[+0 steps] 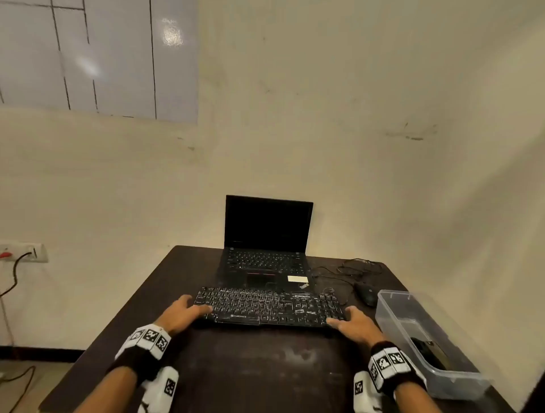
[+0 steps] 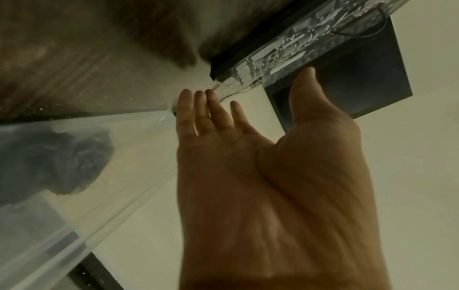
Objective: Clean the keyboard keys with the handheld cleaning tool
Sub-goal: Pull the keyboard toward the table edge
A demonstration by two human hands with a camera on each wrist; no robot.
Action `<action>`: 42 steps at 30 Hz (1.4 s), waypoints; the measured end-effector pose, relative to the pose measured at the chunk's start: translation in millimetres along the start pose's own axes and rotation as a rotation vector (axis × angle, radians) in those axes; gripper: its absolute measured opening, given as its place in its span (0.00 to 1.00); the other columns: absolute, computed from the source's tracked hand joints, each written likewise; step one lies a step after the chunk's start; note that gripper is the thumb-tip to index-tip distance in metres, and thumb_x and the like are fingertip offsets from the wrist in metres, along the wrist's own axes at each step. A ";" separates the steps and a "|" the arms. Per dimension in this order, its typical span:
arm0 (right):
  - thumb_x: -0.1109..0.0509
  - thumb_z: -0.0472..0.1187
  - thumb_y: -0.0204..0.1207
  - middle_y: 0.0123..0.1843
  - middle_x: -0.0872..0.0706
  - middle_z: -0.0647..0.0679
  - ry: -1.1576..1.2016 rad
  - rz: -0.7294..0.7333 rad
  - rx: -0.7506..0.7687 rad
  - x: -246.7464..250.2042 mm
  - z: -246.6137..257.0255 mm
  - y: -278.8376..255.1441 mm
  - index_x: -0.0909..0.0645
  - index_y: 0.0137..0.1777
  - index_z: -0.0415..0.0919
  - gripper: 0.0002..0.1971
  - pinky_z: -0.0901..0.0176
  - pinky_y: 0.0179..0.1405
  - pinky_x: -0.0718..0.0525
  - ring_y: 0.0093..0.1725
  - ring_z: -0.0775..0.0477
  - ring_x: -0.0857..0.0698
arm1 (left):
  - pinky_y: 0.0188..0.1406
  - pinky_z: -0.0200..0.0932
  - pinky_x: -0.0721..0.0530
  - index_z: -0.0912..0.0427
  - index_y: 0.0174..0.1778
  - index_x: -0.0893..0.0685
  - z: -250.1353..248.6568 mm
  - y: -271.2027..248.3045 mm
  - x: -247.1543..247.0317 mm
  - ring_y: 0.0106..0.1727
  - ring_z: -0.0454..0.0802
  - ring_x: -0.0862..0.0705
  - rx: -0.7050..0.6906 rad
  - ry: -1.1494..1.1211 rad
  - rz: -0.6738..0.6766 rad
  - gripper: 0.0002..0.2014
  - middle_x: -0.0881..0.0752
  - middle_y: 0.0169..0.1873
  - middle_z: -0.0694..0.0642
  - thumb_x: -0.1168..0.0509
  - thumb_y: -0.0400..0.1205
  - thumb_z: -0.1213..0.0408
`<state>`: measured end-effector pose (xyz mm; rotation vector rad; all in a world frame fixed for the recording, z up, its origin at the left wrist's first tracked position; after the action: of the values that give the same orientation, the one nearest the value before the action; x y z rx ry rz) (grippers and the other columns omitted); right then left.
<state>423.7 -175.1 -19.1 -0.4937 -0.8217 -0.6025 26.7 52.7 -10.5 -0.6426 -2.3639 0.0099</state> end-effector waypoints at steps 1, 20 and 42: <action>0.23 0.63 0.80 0.88 0.26 0.41 0.010 0.033 -0.002 -3.8 0.9 1.9 0.34 0.88 0.40 0.44 0.50 0.82 0.25 0.85 0.38 0.24 | 0.79 0.50 0.29 0.66 0.90 0.38 3.3 4.7 -1.4 0.85 0.62 0.28 0.014 -0.037 -0.012 0.68 0.31 0.87 0.65 0.30 0.56 0.28; 0.25 0.67 0.80 0.87 0.24 0.42 -0.139 0.046 0.017 -23.8 -7.4 -22.4 0.46 0.93 0.47 0.50 0.37 0.86 0.31 0.86 0.35 0.26 | 0.83 0.65 0.26 0.43 0.80 0.25 60.9 21.1 -40.5 0.80 0.57 0.23 -0.039 -0.119 -0.027 0.52 0.20 0.76 0.52 0.17 0.60 0.30; 0.39 0.65 0.87 0.85 0.23 0.38 -0.169 -0.278 0.155 -42.7 -76.7 -222.9 0.39 0.92 0.39 0.42 0.37 0.85 0.33 0.87 0.39 0.28 | 0.89 0.48 0.52 0.49 0.94 0.54 77.7 -206.8 -67.6 0.94 0.51 0.53 -0.236 0.256 -0.143 0.70 0.51 0.93 0.53 0.40 0.62 0.12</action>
<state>293.1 -371.8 -59.5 -0.2928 -1.0992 -0.7526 -69.5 -146.9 -75.7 -0.5473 -2.1724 -0.3970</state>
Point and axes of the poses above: each hand's wrist, its own y-axis towards the middle knuckle, its own x-axis out of the back of the hand, z = x × y, the point moved 6 cm from there along y, towards the middle knuckle
